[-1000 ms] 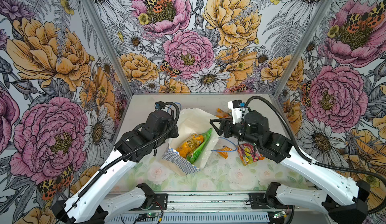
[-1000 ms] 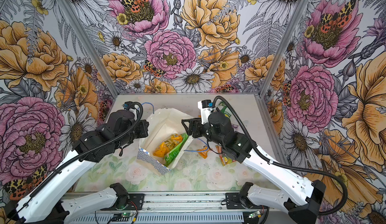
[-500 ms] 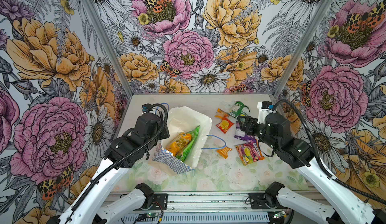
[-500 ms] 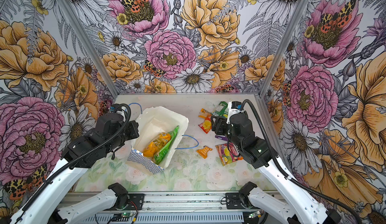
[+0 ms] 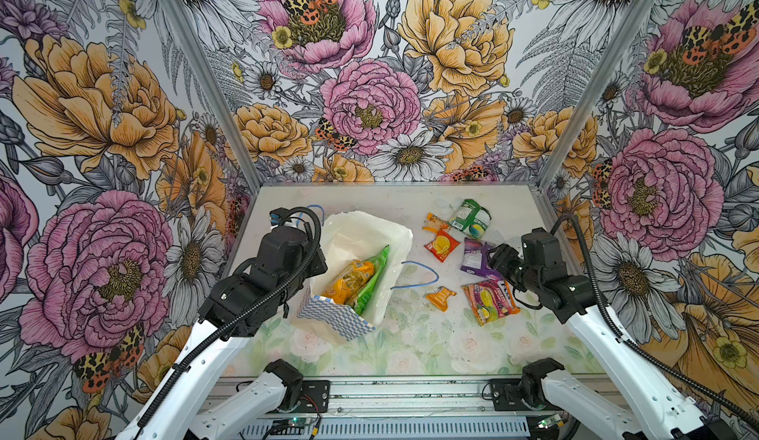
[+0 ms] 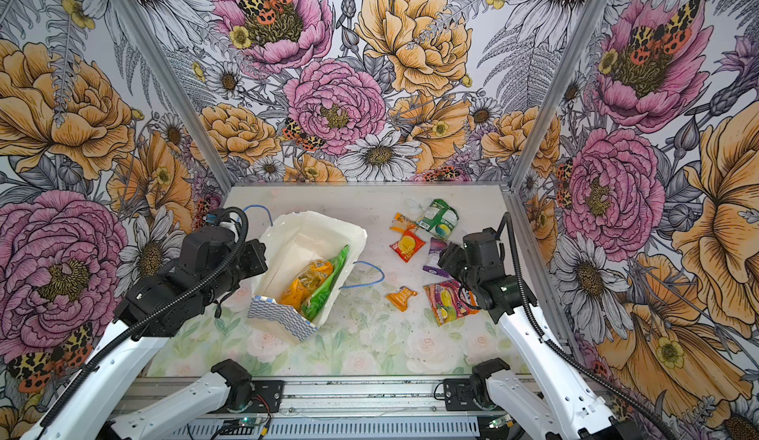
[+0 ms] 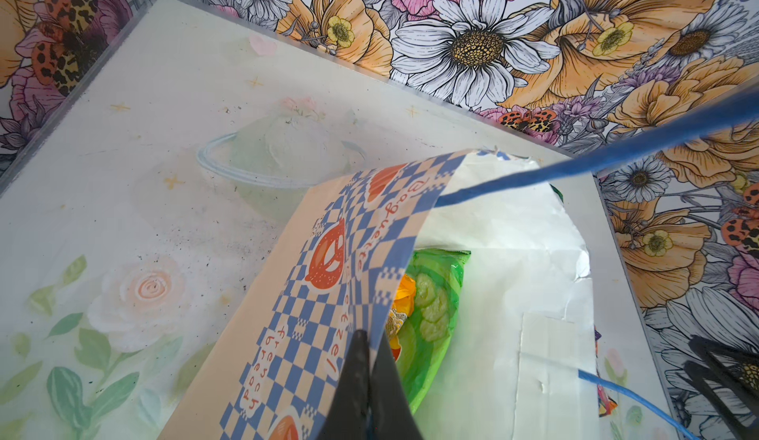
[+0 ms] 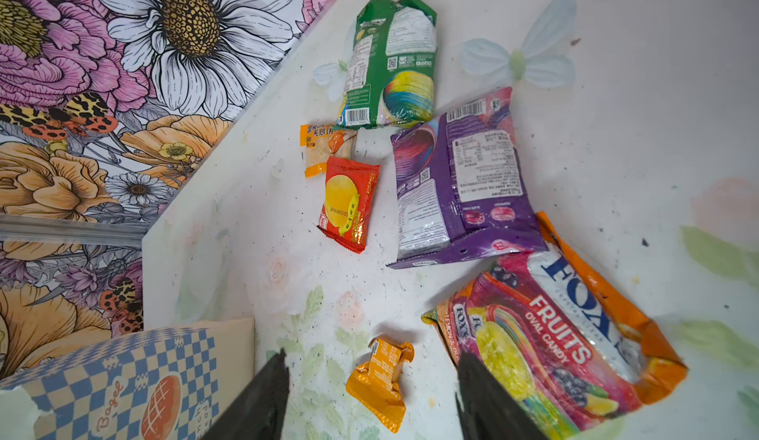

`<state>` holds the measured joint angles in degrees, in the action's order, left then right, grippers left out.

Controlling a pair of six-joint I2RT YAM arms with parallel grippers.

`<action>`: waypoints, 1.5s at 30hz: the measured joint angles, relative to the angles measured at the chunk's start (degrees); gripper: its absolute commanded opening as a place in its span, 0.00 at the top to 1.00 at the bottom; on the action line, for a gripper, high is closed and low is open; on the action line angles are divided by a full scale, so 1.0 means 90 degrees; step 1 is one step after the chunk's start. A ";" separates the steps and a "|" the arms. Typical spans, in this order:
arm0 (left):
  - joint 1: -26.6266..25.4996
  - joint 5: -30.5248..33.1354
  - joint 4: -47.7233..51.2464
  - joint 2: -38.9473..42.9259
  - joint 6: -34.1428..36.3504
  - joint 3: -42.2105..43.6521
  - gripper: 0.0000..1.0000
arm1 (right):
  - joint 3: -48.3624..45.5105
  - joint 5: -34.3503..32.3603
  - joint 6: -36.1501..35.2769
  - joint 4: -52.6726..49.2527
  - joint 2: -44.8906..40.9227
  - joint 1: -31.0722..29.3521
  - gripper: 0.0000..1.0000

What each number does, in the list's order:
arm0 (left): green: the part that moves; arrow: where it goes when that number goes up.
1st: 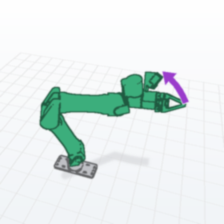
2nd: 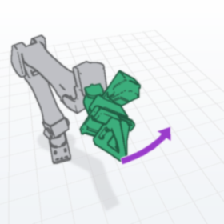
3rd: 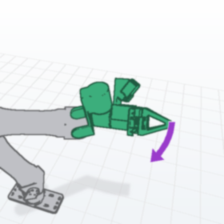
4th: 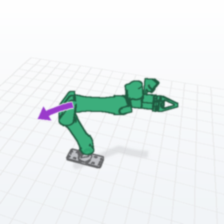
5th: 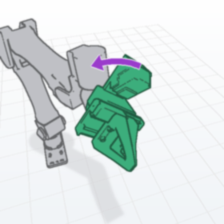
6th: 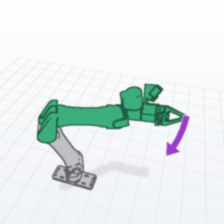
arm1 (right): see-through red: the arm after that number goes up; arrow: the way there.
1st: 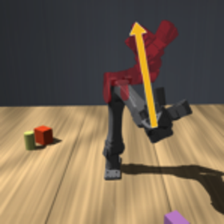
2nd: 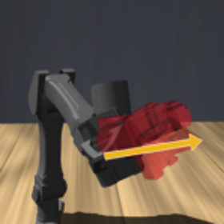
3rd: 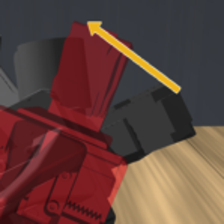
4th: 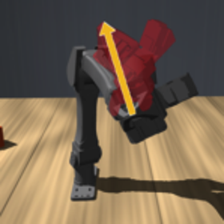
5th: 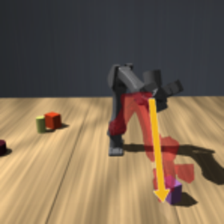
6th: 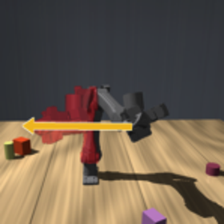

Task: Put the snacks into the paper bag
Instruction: 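Withdraw the right gripper from the paper bag toward the snack pile, then grasp the purple candy bag with the right gripper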

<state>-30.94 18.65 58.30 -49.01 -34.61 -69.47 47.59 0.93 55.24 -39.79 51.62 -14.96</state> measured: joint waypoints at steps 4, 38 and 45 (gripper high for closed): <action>0.0012 -0.0002 -0.0027 0.0085 0.0000 0.0083 1.00 | -0.0457 0.0277 0.0452 0.0415 0.0216 0.0129 0.33; 0.0090 -0.0248 -0.0126 0.0279 -0.0143 0.0282 1.00 | -0.2018 0.0097 0.4005 0.4386 0.2914 0.0214 0.37; 0.0090 -0.0342 -0.0136 0.0223 -0.0143 0.0282 1.00 | -0.2016 -0.0107 0.4133 0.4952 0.3427 0.0333 0.46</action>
<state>-30.13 15.57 57.08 -47.00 -35.90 -66.94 29.45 -0.03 92.44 4.78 82.46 -11.97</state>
